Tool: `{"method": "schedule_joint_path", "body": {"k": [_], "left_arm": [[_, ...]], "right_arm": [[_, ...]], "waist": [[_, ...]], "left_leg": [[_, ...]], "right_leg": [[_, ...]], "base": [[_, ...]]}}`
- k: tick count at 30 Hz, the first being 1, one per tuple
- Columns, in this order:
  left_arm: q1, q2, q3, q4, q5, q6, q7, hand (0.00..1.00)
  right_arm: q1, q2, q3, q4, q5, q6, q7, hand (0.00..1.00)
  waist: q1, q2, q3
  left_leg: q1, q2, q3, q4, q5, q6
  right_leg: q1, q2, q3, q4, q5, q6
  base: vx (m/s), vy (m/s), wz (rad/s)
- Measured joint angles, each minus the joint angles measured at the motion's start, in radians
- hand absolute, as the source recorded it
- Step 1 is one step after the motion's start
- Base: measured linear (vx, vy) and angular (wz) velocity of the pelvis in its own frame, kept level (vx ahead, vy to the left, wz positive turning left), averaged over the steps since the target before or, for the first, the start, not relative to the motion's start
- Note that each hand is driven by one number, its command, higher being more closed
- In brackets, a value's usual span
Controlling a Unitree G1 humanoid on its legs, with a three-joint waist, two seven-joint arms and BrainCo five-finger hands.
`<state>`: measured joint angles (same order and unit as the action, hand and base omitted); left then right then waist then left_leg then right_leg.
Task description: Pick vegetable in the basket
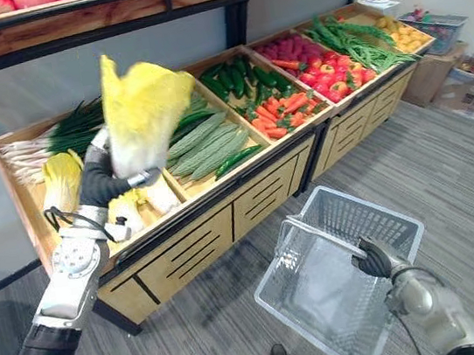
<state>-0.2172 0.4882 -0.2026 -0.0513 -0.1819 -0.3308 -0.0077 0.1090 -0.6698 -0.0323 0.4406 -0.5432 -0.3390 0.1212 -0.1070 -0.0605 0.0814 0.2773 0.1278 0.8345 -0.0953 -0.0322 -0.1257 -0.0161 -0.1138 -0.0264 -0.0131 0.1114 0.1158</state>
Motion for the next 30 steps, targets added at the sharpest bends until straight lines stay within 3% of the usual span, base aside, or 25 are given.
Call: {"method": "schedule_joint_path", "body": {"k": [3, 6, 12, 21, 26, 30], "left_arm": [[-0.001, 0.060, -0.070, -0.001, -0.013, -0.056, -0.118, 1.00], [-0.020, 0.092, -0.159, 0.000, -0.015, -0.082, -0.191, 1.00], [-0.144, 0.109, -0.389, -0.002, -0.049, -0.146, -0.286, 1.00], [-0.255, 0.098, -0.619, -0.016, -0.050, -0.146, -0.376, 1.00], [-0.262, 0.060, -0.684, -0.016, -0.048, -0.142, -0.393, 1.00], [-0.271, 0.019, -0.747, -0.003, -0.030, -0.106, -0.416, 1.00]], "right_arm": [[-0.057, -0.057, 0.036, -0.001, 0.003, -0.013, 0.051, 1.00], [-0.105, -0.110, 0.078, -0.005, 0.004, -0.029, 0.094, 1.00], [-0.166, -0.189, 0.130, -0.122, 0.040, -0.089, 0.176, 1.00], [-0.246, -0.194, 0.212, -0.188, 0.131, -0.089, 0.239, 1.00], [-0.246, -0.195, 0.247, -0.222, 0.169, -0.088, 0.282, 1.00], [-0.247, -0.195, 0.250, -0.241, 0.173, -0.086, 0.303, 1.00]], "waist": [[-0.003, 0.003, -0.002], [-0.002, 0.002, -0.003], [0.001, 0.016, -0.013], [-0.017, 0.032, -0.024], [-0.020, 0.038, -0.029], [-0.025, 0.048, -0.037]], "left_leg": [[0.024, 0.000, 0.048, 0.000, -0.009, -0.011], [0.034, 0.009, 0.072, 0.020, -0.016, -0.013], [0.036, 0.104, 0.141, 0.200, -0.118, -0.038], [0.021, 0.117, 0.199, 0.270, -0.162, -0.036], [0.021, 0.130, 0.221, 0.298, -0.183, -0.038], [0.009, 0.134, 0.227, 0.321, -0.191, -0.039]], "right_leg": [[-0.001, 0.008, 0.022, -0.021, -0.005, 0.003], [-0.003, 0.009, 0.009, -0.018, -0.007, -0.002], [-0.011, 0.037, -0.026, 0.032, 0.009, -0.007], [-0.060, 0.032, -0.029, 0.063, 0.009, -0.007], [-0.077, 0.034, -0.030, 0.084, 0.005, -0.012], [-0.103, 0.027, -0.038, 0.108, -0.004, -0.025]], "base": [[-0.04, 0.014, -0.44], [0.02, 0.003, -0.29], [0.05, -0.018, -0.33], [-0.07, 0.036, -0.16], [-0.08, 0.020, -0.13], [-0.07, 0.024, -0.06]]}}
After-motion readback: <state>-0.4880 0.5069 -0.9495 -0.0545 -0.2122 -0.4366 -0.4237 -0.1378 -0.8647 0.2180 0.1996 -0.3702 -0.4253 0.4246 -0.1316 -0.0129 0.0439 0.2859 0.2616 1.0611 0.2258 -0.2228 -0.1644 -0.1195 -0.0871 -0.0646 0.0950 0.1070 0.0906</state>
